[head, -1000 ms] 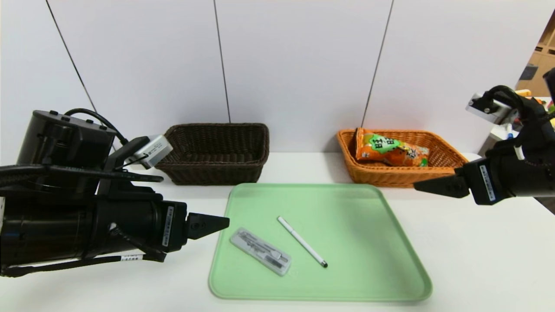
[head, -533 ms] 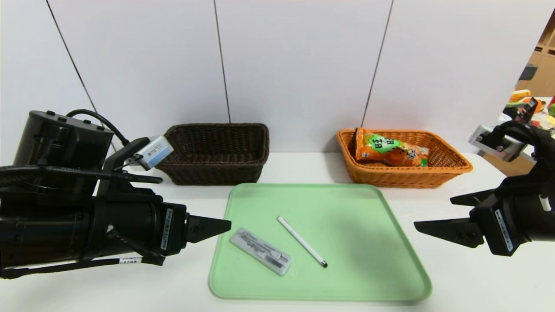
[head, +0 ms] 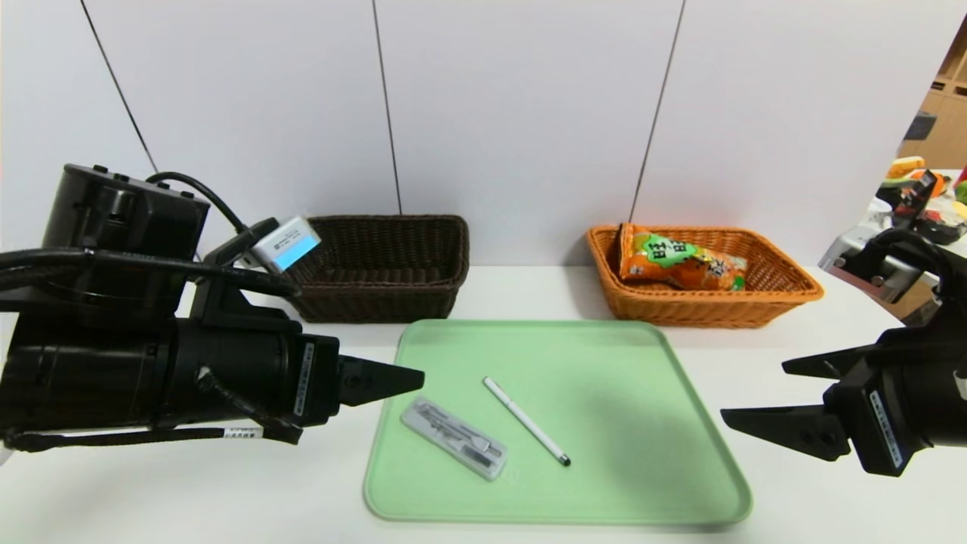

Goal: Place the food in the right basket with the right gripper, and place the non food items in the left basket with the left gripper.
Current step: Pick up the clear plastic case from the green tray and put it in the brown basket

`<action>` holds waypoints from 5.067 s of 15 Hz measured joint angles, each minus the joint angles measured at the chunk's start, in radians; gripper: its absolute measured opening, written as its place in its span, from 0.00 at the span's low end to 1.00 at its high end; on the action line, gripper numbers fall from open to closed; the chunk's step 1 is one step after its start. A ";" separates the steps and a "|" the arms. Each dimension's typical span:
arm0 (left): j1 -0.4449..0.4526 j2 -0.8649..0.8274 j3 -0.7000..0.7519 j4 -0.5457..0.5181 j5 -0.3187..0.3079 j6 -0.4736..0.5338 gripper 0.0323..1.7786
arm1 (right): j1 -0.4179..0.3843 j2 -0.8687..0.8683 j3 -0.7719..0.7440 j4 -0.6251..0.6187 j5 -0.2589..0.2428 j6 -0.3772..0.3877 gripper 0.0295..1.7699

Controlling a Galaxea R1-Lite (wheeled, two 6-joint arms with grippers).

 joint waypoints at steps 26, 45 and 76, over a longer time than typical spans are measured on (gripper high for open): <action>-0.256 0.497 -0.596 0.508 0.339 -0.267 0.95 | -0.008 0.074 0.056 -0.154 -0.003 0.033 0.96; -0.336 0.777 -1.056 1.072 0.458 -0.749 0.95 | -0.011 0.110 0.120 -0.244 0.003 0.056 0.96; -0.332 0.868 -1.057 1.085 0.606 -1.089 0.95 | -0.011 0.149 0.146 -0.274 0.000 0.059 0.96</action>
